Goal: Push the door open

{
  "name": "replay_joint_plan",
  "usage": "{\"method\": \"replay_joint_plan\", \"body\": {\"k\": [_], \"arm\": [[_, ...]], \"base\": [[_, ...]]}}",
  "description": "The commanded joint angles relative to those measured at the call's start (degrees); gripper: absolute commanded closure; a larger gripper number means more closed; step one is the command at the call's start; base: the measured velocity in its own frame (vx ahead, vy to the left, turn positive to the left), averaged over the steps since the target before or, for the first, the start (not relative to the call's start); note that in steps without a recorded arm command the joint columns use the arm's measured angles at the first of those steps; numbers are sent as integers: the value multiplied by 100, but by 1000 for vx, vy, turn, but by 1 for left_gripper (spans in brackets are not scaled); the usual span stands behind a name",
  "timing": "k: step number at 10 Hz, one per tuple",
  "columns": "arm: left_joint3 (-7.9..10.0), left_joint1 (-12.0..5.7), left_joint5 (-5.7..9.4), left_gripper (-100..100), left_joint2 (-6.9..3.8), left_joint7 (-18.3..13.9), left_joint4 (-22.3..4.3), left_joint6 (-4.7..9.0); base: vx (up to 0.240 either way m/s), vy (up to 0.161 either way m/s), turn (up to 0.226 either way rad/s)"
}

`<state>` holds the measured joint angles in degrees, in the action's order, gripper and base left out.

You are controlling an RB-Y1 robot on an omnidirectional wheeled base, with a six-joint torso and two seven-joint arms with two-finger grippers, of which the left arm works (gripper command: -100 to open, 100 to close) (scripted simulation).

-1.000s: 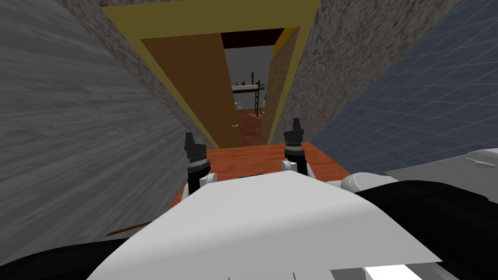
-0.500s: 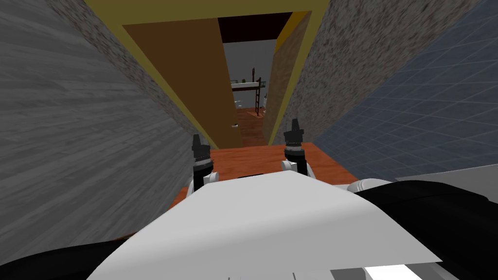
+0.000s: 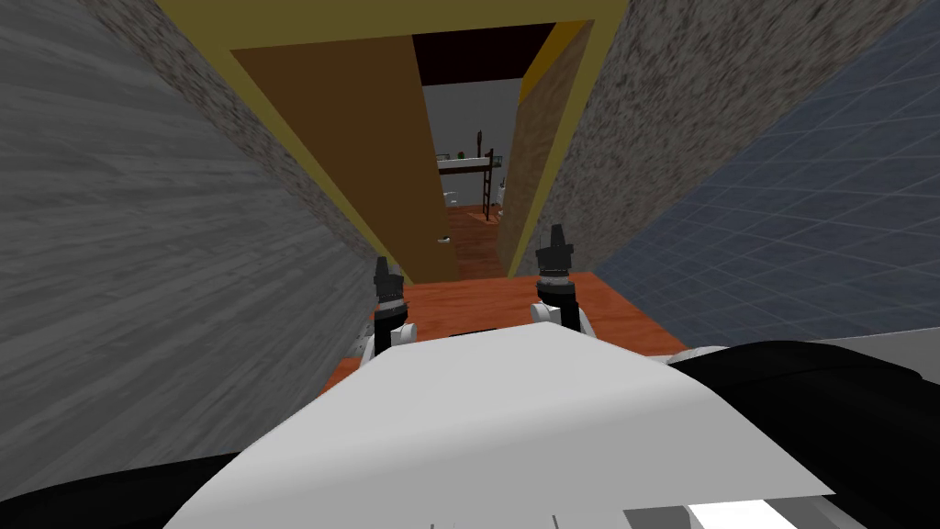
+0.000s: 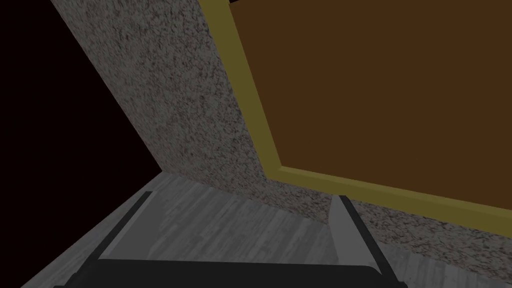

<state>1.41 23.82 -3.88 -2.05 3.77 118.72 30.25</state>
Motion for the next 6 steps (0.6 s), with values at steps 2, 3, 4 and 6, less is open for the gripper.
{"method": "replay_joint_plan", "body": {"k": [2, 3, 4, 6], "arm": [[-25, -147, 14, -100, -53, -50, -356, 57], [-38, -203, 19, -100, -71, -69, -502, 84], [-50, -260, 24, -100, -89, -89, -648, 112], [-76, -375, 35, -100, -125, -128, -943, 167]], "base": [[93, 4, 11], [112, -7, 9], [111, -15, 12], [96, 0, 11]]}}
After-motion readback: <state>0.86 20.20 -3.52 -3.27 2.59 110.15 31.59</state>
